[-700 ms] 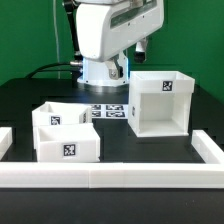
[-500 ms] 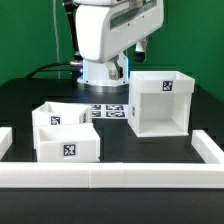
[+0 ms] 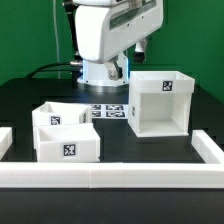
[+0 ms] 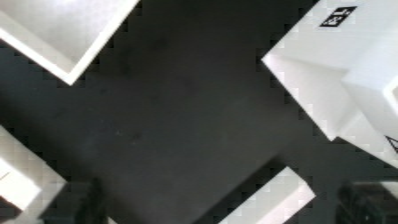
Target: Assemble drawer
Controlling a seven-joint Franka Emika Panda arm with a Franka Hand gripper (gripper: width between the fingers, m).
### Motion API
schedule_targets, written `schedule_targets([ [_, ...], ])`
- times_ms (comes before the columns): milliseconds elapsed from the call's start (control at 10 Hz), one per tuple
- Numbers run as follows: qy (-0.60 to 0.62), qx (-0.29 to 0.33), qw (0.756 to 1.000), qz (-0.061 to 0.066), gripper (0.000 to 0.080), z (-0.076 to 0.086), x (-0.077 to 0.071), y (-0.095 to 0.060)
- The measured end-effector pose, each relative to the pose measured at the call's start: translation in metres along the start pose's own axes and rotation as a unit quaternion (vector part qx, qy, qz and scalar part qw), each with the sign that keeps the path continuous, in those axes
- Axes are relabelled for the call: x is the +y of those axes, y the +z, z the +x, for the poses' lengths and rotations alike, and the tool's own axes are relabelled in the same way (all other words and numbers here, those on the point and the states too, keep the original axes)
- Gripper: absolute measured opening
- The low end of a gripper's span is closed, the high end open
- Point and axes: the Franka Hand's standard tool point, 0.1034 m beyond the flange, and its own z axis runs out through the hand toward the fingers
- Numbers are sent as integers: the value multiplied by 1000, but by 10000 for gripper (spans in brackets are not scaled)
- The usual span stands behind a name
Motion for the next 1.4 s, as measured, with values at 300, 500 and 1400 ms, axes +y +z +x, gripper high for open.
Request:
schedule_targets([
  [300, 30, 20, 999, -38, 650, -9, -25, 6],
  [500, 33, 19, 999, -37, 650, -6, -37, 11],
  [1400, 281, 47, 957, -58, 650, -10, -93, 28],
])
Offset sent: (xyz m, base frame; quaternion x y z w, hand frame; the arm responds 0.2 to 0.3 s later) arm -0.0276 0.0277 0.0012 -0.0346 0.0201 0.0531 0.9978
